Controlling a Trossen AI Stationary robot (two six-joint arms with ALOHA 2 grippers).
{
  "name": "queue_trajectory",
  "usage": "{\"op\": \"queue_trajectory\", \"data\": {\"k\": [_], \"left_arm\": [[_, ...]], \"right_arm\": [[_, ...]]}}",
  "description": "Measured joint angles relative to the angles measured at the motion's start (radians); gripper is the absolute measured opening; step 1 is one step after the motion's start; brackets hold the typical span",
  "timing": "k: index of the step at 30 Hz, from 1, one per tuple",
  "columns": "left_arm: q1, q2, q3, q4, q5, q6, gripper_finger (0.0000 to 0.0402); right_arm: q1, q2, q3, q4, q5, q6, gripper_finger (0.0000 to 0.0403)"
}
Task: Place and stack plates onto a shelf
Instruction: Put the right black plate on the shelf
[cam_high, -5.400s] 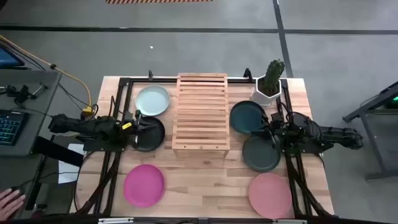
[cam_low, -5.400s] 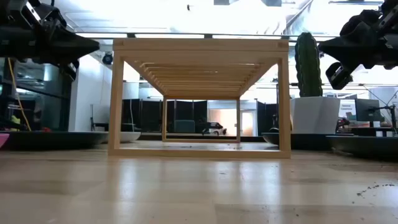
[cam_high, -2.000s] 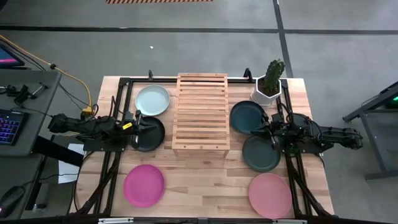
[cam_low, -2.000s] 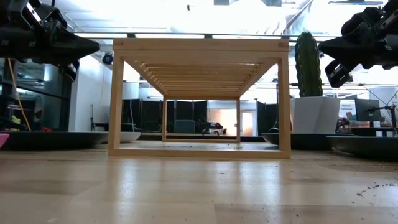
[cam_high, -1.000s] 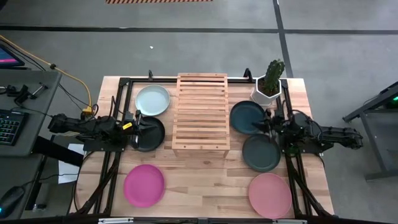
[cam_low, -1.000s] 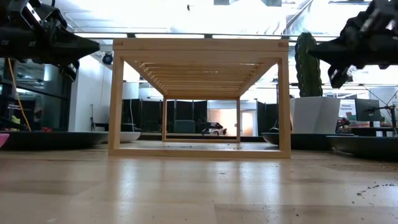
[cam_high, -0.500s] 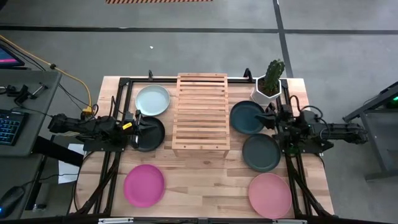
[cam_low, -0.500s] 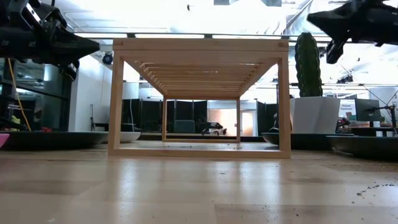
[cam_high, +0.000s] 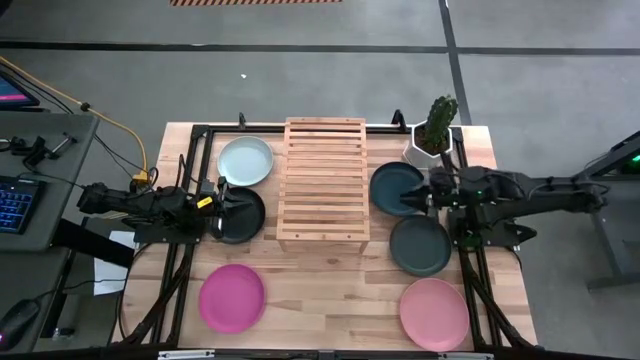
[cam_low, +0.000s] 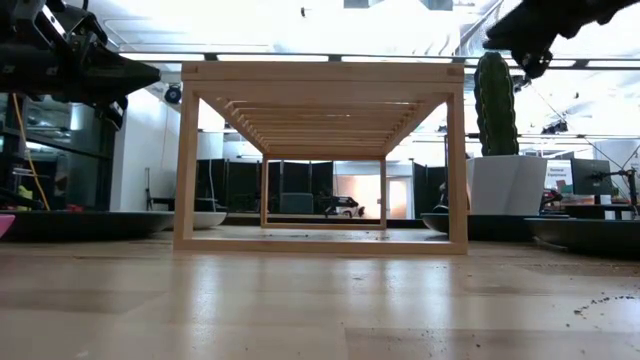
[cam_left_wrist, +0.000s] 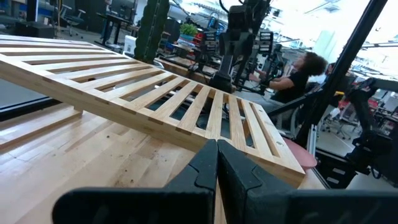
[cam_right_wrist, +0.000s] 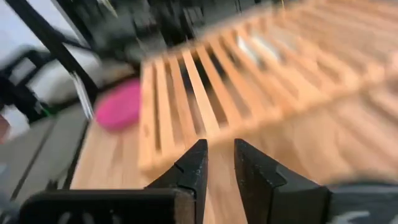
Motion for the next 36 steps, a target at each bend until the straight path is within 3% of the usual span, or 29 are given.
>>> {"op": "queue_trajectory", "data": {"k": [5,11,21,28,32,36], "left_arm": [[0.000,0.000,0.000,0.000,0.000,-0.021,0.0000],[0.000,0.000,0.000,0.000,0.000,-0.035,0.0000],[0.000,0.000,0.000,0.000,0.000,-0.035,0.0000],[0.000,0.000,0.000,0.000,0.000,-0.036,0.0000],[0.000,0.000,0.000,0.000,0.000,-0.036,0.0000],[0.000,0.000,0.000,0.000,0.000,-0.035,0.0000]], "right_arm": [[0.001,0.111,0.095,-0.264,-0.106,0.229,0.0068],[0.087,0.226,0.042,-0.300,-0.232,0.477,0.0068],[0.357,0.403,0.050,-0.184,-0.231,0.672,0.0068],[0.491,0.523,0.120,-0.190,-0.144,0.833,0.0068],[0.519,0.659,0.164,-0.269,-0.183,0.807,0.0068],[0.520,0.771,0.238,-0.465,-0.137,0.772,0.0068]]}}
